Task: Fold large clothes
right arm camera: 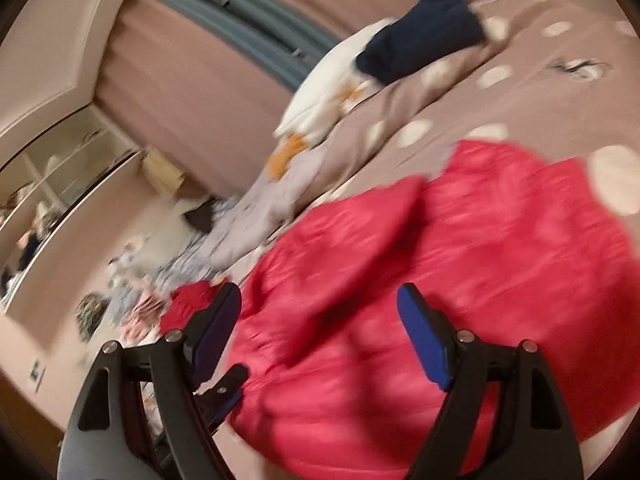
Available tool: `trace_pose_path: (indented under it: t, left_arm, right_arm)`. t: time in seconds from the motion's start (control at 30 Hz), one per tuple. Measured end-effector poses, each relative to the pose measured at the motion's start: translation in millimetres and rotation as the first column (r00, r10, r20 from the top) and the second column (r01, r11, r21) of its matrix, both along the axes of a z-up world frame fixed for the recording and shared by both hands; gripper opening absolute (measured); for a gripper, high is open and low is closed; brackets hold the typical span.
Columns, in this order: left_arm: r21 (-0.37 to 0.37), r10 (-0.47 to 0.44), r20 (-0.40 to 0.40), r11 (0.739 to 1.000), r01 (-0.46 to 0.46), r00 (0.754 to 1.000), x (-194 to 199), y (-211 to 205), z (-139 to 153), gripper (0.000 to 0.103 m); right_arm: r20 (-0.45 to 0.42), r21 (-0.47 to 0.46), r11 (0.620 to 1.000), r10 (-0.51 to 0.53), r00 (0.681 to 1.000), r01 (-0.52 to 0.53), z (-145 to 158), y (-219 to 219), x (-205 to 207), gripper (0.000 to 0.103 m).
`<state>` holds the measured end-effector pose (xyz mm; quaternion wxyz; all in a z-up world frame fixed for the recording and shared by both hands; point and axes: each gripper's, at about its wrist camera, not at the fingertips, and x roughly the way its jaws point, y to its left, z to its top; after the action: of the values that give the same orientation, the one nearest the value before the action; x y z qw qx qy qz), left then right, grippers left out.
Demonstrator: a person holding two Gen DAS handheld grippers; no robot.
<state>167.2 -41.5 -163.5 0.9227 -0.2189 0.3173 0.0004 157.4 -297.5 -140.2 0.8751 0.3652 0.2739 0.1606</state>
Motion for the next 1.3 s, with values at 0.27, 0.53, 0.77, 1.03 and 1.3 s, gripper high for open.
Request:
trace_pose_path:
  t: [0.27,0.53,0.77,1.03,1.3]
  left_arm:
    - [0.002,-0.005,0.008,1.0,0.005,1.0,-1.1,9.6,5.5,0.071]
    - [-0.033,-0.042,-0.021,0.999,0.041,0.999,9.5,3.7,0.2,0.071]
    - [0.331,0.051,-0.043,0.943,-0.034,0.998,18.7,-44.2,-38.9,0.071]
    - [0.122,-0.015,-0.044,0.992,0.02,0.999,-4.5,-2.5,-20.0,0.071]
    - [-0.105,0.239,-0.112,0.962,-0.251,0.965,-30.1,88.0,-19.6,0.076]
  right_arm:
    - [-0.051,-0.327,0.945,-0.023,0.998,0.005,3.1,57.1,13.7,0.01]
    - [-0.06,-0.404,0.914,-0.059,0.996,0.029,-14.8,31.0,-40.2,0.01]
    - [-0.06,-0.407,0.913,-0.074,0.995,0.043,-40.9,24.3,-30.7,0.007]
    - [-0.049,-0.49,0.87,-0.083,0.995,0.048,-30.8,27.5,-37.2,0.023]
    - [0.063,-0.469,0.871,-0.129,0.99,0.144,19.7,19.0,-61.9,0.054]
